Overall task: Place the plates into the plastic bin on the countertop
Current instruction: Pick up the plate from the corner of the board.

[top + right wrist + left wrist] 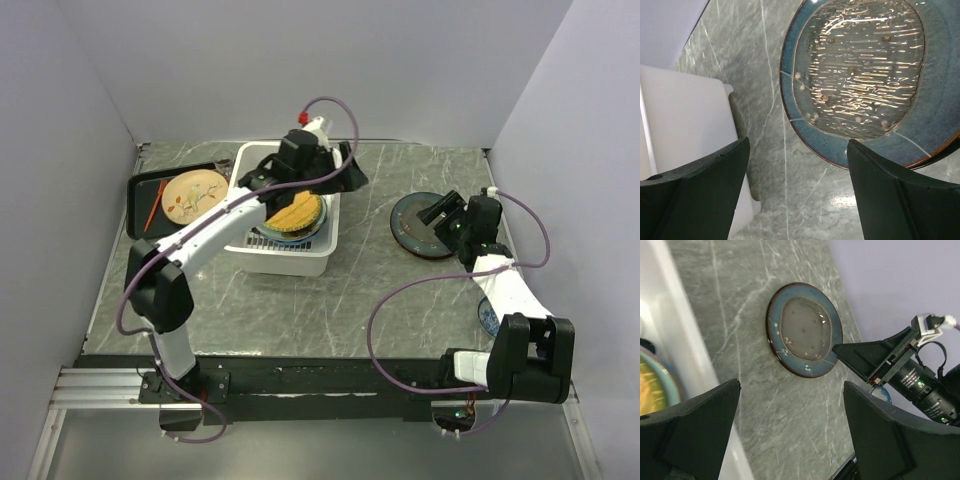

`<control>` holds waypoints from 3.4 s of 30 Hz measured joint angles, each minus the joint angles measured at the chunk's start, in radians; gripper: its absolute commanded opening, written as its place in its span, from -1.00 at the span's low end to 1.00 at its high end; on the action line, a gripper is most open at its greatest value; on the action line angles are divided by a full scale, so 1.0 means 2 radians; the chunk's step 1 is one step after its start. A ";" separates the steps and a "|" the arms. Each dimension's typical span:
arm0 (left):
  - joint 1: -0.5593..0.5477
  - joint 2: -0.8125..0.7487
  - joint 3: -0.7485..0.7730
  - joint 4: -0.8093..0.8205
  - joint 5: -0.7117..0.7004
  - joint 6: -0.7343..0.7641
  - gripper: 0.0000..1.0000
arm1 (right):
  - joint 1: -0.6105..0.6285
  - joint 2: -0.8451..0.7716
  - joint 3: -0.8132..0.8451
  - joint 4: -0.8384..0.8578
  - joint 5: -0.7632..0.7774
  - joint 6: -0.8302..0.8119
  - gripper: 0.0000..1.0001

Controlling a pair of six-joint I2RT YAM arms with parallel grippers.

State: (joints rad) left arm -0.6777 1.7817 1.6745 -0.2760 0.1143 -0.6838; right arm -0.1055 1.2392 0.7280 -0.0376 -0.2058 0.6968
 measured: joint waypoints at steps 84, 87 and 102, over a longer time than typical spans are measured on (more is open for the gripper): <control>-0.066 0.196 0.118 -0.010 0.023 0.008 0.38 | -0.064 0.138 -0.018 0.070 0.014 -0.003 -0.99; -0.065 0.194 0.112 -0.010 0.023 0.008 0.38 | -0.064 0.126 -0.027 0.076 0.008 -0.001 -1.00; -0.061 0.173 0.092 0.009 0.023 0.008 0.36 | -0.064 0.062 -0.034 0.082 -0.018 0.002 -1.00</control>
State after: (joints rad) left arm -0.8001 2.1273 1.8576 -0.2581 0.1600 -0.6685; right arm -0.2340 1.3640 0.6598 0.1265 -0.2424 0.7002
